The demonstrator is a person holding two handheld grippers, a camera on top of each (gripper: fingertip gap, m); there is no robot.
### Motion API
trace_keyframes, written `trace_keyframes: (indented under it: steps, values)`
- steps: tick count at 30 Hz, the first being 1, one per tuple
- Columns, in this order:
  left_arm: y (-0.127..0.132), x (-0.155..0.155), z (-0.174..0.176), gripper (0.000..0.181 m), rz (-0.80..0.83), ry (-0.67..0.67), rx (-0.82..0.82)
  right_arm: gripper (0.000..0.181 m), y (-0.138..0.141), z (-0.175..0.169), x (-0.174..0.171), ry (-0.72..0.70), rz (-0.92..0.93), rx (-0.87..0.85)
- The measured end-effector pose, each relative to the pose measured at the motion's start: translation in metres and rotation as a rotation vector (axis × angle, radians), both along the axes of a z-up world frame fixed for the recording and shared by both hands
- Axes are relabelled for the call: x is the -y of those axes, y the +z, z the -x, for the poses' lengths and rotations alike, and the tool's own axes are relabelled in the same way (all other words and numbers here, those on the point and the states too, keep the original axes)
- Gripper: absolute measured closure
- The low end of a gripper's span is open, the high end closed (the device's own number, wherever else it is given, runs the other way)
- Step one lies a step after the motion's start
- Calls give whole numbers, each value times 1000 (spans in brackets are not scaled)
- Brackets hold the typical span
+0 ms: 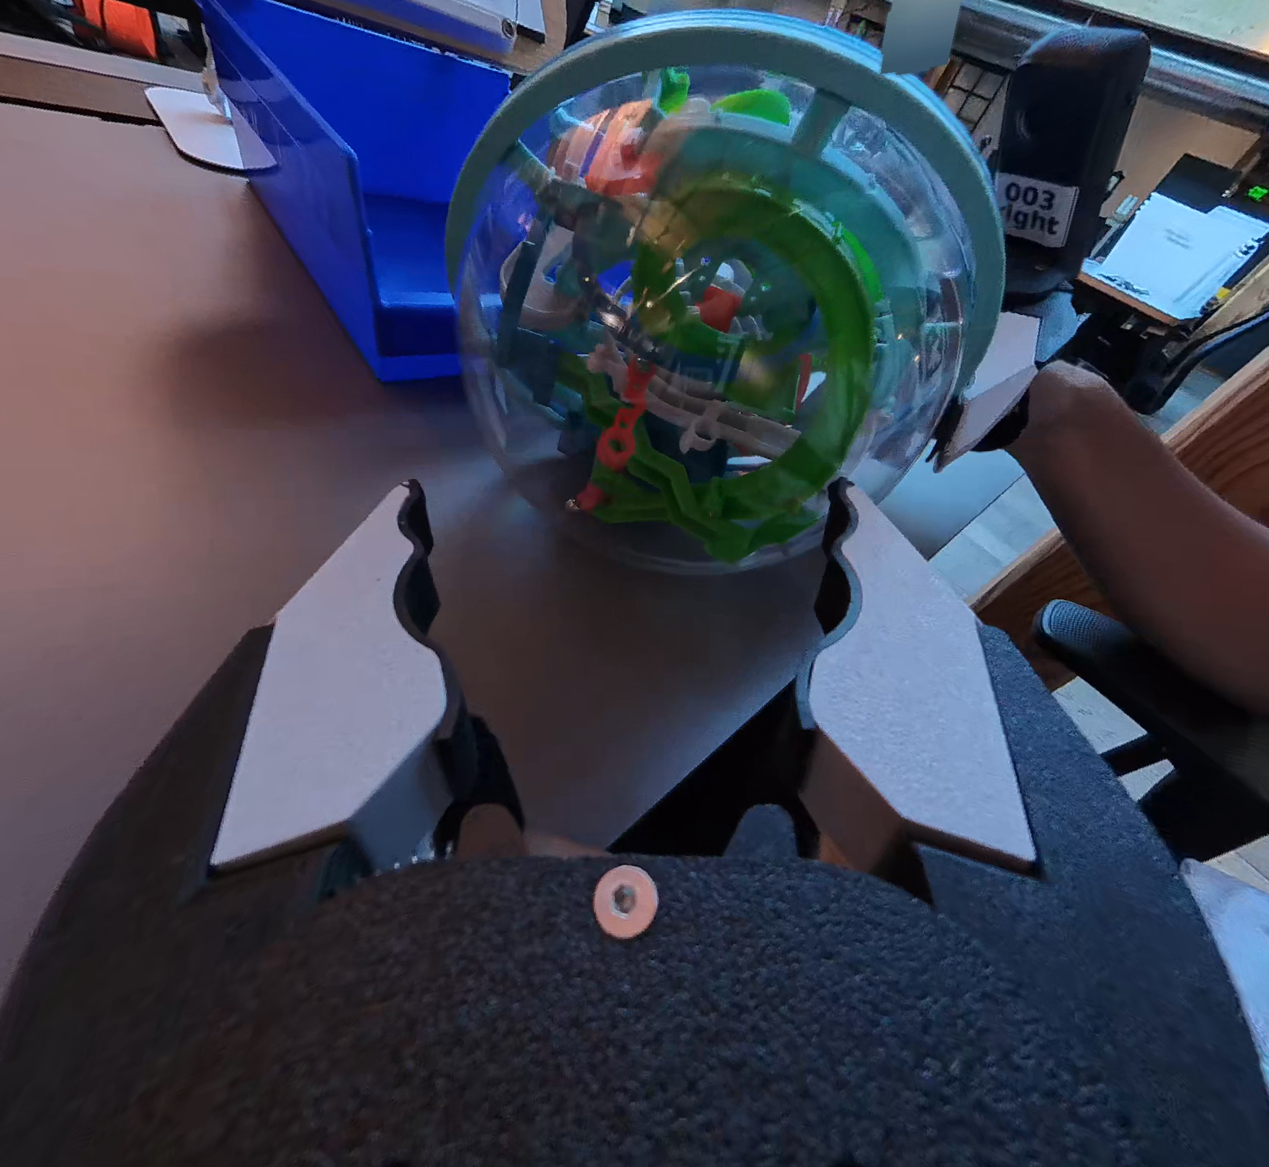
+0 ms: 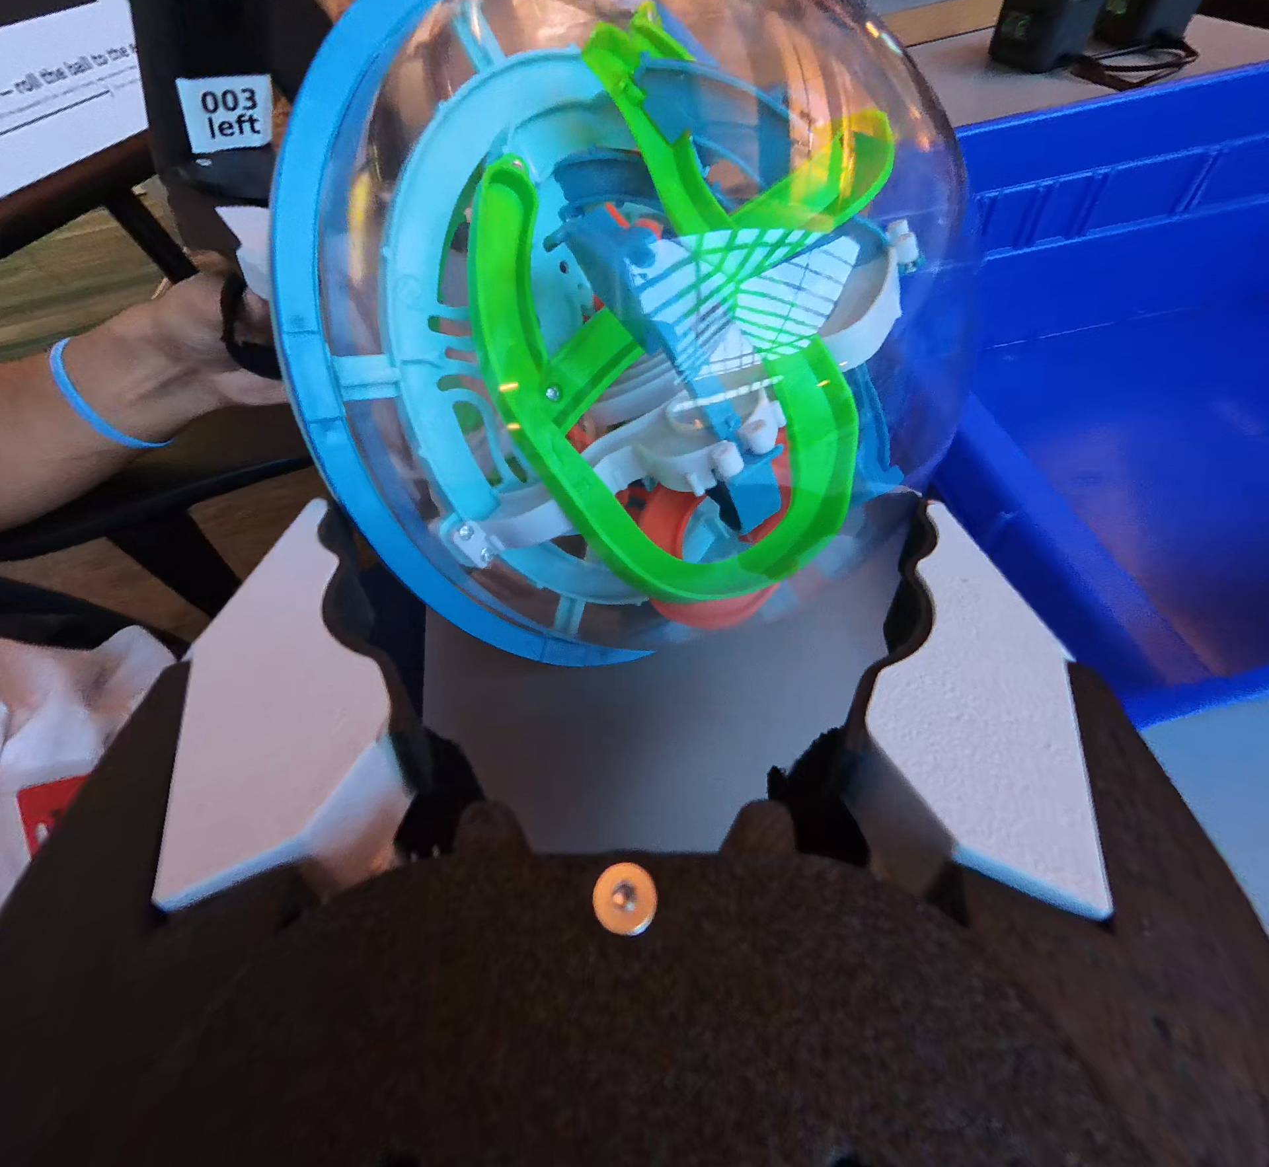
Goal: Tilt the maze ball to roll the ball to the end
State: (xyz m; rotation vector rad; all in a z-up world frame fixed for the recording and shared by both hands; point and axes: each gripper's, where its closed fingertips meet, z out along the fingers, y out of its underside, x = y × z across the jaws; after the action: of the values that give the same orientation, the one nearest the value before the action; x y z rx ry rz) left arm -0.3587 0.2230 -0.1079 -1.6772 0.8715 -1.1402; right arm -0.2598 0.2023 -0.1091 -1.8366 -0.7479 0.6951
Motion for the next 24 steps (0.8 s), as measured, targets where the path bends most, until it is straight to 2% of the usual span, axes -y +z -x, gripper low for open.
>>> trace_keyframes:
  steps: [5,9,12,18,24]
  values:
    - [4,-8,9,66,6,10,35,25,-2,9,12,-24,-24,12]
    - [3,-26,32,72,33,103,70,38,0,4,25,32,-24,23]
    - [4,-21,42,73,31,118,89,49,10,-16,14,0,-85,12]
    - [-6,2,43,73,21,59,52,48,23,-43,3,29,-146,-22]
    - [-33,13,46,72,-111,37,-159,49,-11,-76,0,105,-53,213]
